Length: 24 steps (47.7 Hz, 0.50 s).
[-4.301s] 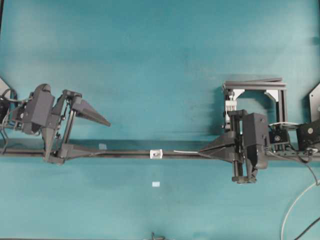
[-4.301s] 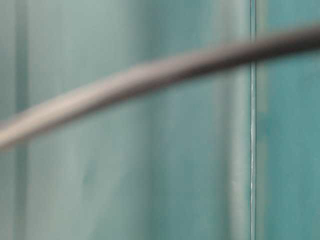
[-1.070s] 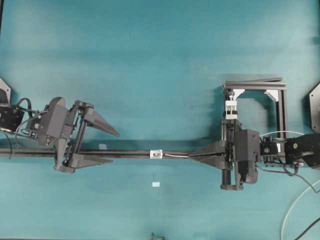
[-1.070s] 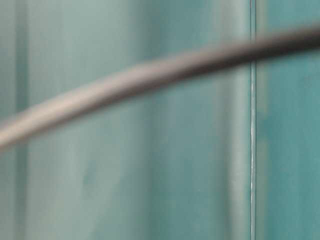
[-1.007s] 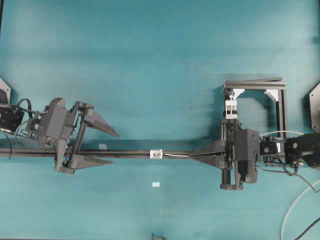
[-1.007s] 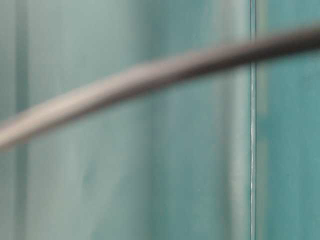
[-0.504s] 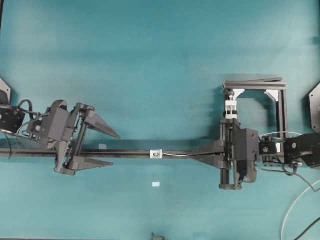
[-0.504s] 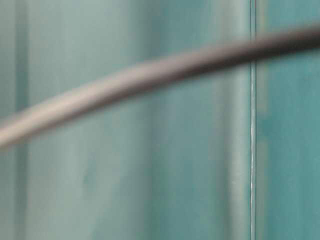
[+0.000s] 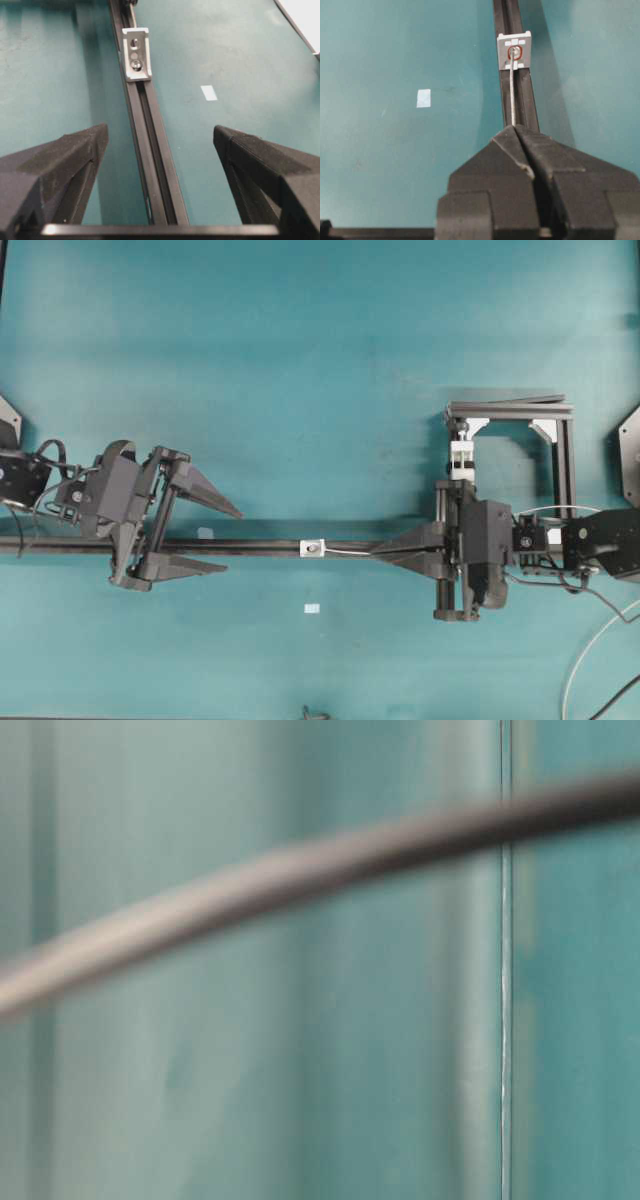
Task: Insert the wire through the hole in the metal fitting marked with a red label.
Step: 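Align the wire tip with the red-ringed hole and push it through, then move the left gripper to the fitting and grasp the protruding wire tip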
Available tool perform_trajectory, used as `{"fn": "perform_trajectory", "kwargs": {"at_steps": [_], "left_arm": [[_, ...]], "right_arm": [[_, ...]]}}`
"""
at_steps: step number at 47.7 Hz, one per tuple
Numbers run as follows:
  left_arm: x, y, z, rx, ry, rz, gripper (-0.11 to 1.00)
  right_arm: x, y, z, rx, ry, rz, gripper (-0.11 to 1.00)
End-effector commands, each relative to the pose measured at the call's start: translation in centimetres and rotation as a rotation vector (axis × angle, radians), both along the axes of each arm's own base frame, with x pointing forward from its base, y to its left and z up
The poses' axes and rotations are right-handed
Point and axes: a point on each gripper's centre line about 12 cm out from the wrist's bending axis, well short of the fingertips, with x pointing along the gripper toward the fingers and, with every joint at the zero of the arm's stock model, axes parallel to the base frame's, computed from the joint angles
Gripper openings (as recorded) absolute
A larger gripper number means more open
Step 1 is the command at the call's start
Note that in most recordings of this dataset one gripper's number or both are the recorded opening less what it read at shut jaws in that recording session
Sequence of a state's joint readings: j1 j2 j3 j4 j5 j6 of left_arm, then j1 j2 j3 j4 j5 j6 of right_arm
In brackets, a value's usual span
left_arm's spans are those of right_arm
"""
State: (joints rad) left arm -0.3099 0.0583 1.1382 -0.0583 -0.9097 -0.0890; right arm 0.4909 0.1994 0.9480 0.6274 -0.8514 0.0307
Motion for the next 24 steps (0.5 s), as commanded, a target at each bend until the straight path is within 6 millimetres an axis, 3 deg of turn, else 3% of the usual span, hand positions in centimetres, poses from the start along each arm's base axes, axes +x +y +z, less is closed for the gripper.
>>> {"fn": "perform_trajectory", "kwargs": {"at_steps": [1, 24], "left_arm": [[0.3, -0.3, 0.6, -0.006, -0.025, -0.006, 0.54], [0.6, -0.3, 0.7, -0.006, -0.024, -0.005, 0.54]], "right_arm": [[0.4, 0.0, 0.8, 0.014, -0.027, -0.009, -0.01], [1.5, -0.4, 0.6, 0.013, -0.035, -0.03, -0.01]]}}
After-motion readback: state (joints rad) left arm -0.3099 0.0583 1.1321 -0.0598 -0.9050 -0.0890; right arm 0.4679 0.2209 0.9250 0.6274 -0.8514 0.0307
